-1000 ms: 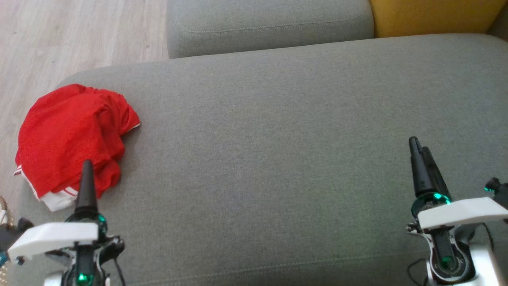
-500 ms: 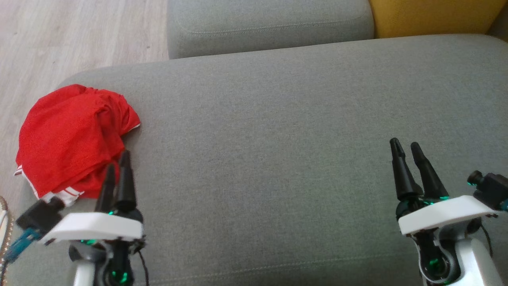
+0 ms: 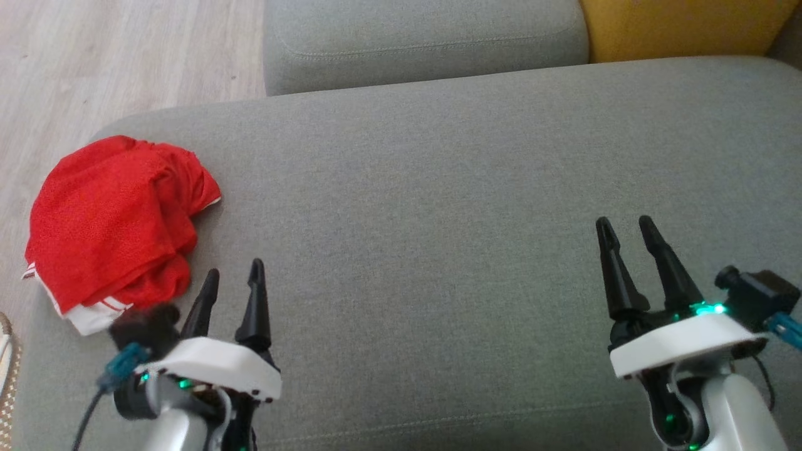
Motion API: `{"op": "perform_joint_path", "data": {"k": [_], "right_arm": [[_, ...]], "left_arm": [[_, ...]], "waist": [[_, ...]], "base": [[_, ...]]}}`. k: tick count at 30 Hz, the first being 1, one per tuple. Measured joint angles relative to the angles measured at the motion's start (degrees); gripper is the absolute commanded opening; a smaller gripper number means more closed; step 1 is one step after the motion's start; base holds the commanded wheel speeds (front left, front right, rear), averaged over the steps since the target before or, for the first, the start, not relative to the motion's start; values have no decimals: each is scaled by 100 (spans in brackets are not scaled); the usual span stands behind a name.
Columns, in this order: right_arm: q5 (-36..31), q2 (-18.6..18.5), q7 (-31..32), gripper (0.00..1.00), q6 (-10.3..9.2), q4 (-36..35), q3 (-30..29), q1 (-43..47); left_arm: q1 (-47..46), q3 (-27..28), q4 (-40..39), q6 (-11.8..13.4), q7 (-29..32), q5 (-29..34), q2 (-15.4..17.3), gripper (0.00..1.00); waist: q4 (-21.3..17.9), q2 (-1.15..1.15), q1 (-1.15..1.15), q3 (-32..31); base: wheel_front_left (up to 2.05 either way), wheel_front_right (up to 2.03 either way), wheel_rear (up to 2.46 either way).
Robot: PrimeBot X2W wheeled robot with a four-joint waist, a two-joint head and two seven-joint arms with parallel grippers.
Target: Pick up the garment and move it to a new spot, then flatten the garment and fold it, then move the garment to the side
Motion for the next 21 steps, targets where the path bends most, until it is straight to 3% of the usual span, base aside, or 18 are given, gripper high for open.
{"op": "perform_joint_path", "data": {"k": [13,21], "right_arm": [[-613,59,-225,100,1,179,-148,76],[-1162,59,-348,100,1,98,-100,76]], "left_arm": [[-313,-1044,98,1053,-180,802,499,100],[-505,-1659,81,1557,-335,1260,767,100]], "waist": [[-4,0,0,-59],[9,0,0,-85]], "base": [[0,0,0],[0,0,0]]}}
